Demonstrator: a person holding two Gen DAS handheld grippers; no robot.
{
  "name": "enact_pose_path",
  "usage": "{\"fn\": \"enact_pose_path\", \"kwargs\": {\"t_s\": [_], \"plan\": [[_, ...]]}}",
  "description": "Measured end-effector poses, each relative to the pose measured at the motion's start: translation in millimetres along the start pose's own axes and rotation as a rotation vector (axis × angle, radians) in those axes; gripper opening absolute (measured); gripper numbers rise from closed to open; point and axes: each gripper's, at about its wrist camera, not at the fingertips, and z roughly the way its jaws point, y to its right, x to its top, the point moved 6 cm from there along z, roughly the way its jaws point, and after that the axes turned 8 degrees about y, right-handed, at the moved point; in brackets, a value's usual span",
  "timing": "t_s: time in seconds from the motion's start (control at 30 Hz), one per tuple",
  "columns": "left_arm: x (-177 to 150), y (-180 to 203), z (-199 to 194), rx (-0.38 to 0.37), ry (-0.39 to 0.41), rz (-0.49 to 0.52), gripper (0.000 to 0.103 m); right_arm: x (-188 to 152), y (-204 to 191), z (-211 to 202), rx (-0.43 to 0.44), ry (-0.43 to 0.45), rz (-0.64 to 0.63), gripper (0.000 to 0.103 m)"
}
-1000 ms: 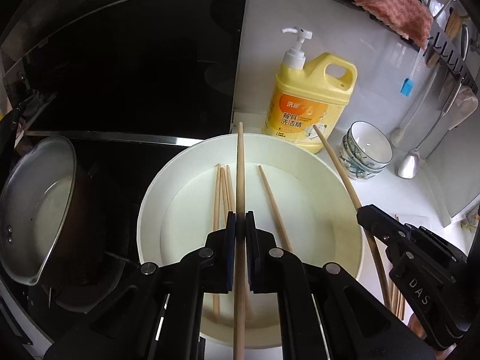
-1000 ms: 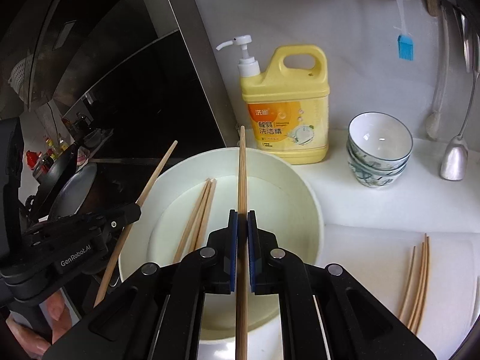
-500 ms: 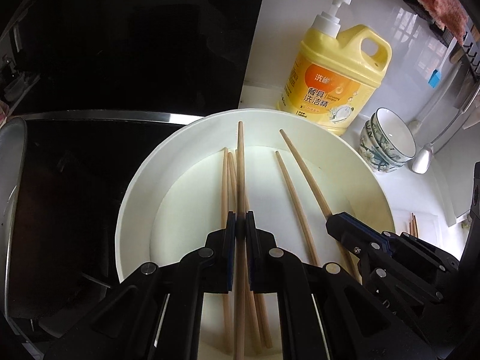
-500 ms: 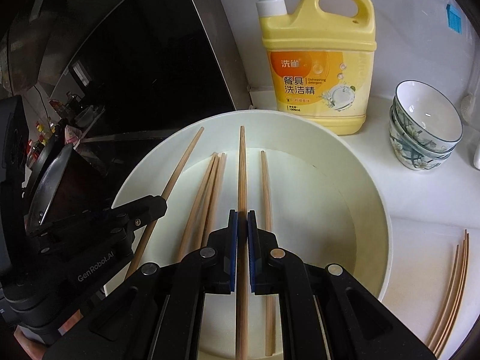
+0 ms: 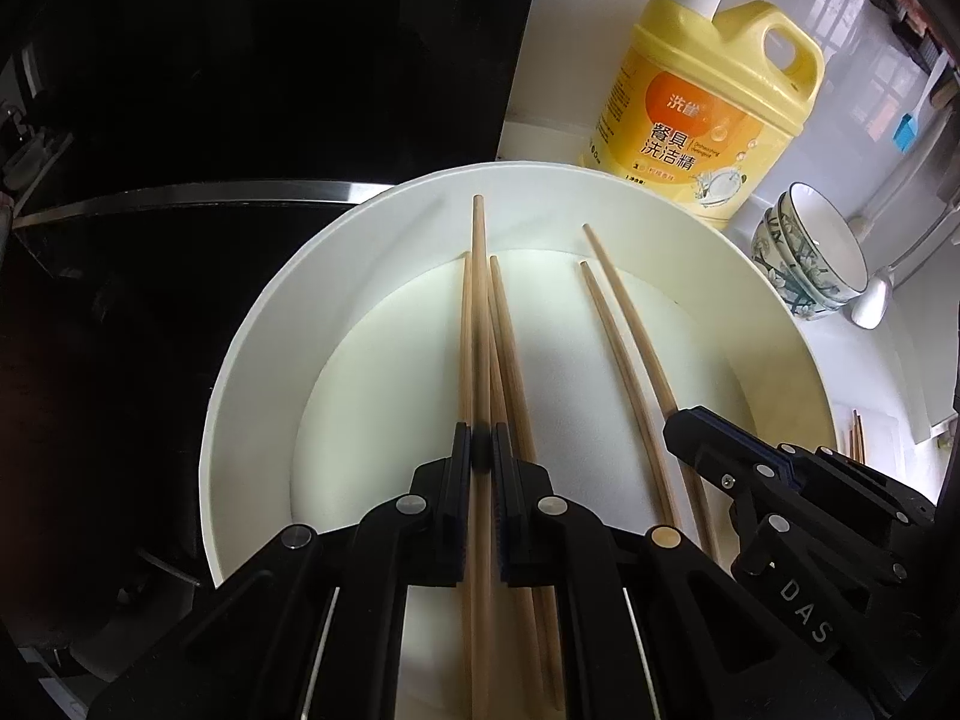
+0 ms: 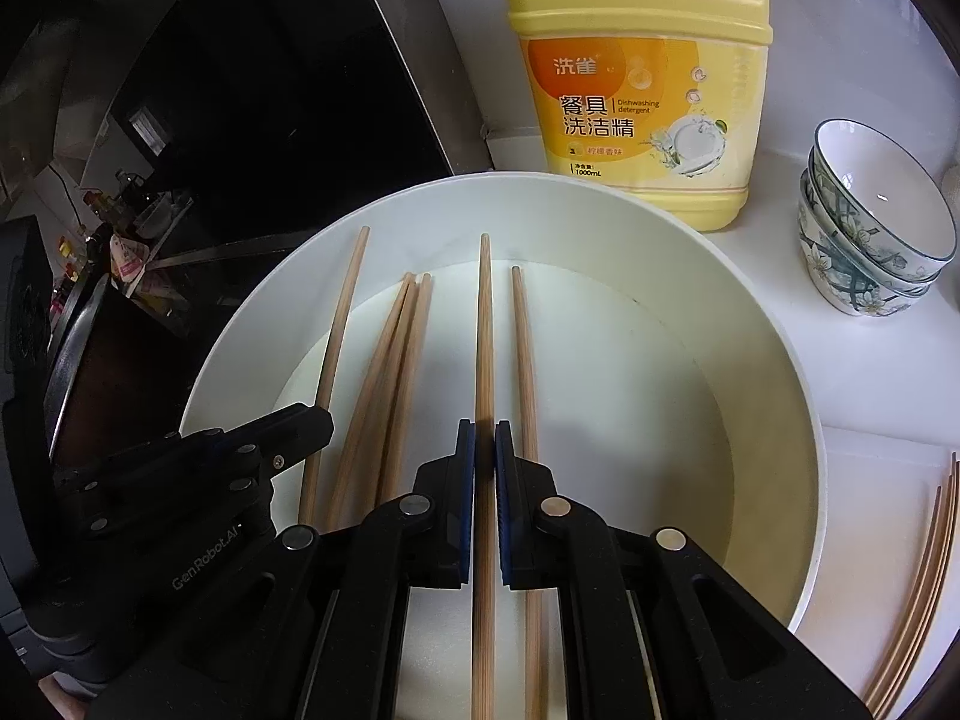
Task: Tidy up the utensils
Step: 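Carry the chopstick in the left tool over the basin while the right tool carries its own, then open the left tool over the basin while the right tool releases its chopstick, then move both open tools back over the cutting board chopsticks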
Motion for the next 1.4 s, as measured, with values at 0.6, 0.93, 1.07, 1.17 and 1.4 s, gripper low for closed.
{"fn": "enact_pose_path", "kwargs": {"t_s": [0.6, 0.93, 1.07, 1.17, 1.4], "plan": [[10.6, -11.7, -24.4, 0.081, 0.055, -0.009, 0.074, 1.7, 23.9, -32.6, -0.059, 0.067, 0.026, 0.03], [10.7, -9.2, -34.4, 0.089, 0.063, 0.007, 0.078, -0.3, 18.5, -39.3, -0.071, 0.083, 0.024, 0.04], [10.2, -11.7, -38.9, 0.094, 0.069, 0.007, 0.078, -2.0, 17.3, -44.7, -0.077, 0.091, 0.026, 0.043], [10.0, -14.6, -43.5, 0.097, 0.073, 0.008, 0.078, -2.7, 16.1, -48.8, -0.083, 0.097, 0.028, 0.043], [9.5, -17.5, -56.4, 0.092, 0.094, 0.017, 0.082, -5.4, 11.5, -58.7, -0.097, 0.112, 0.029, 0.047]]}}
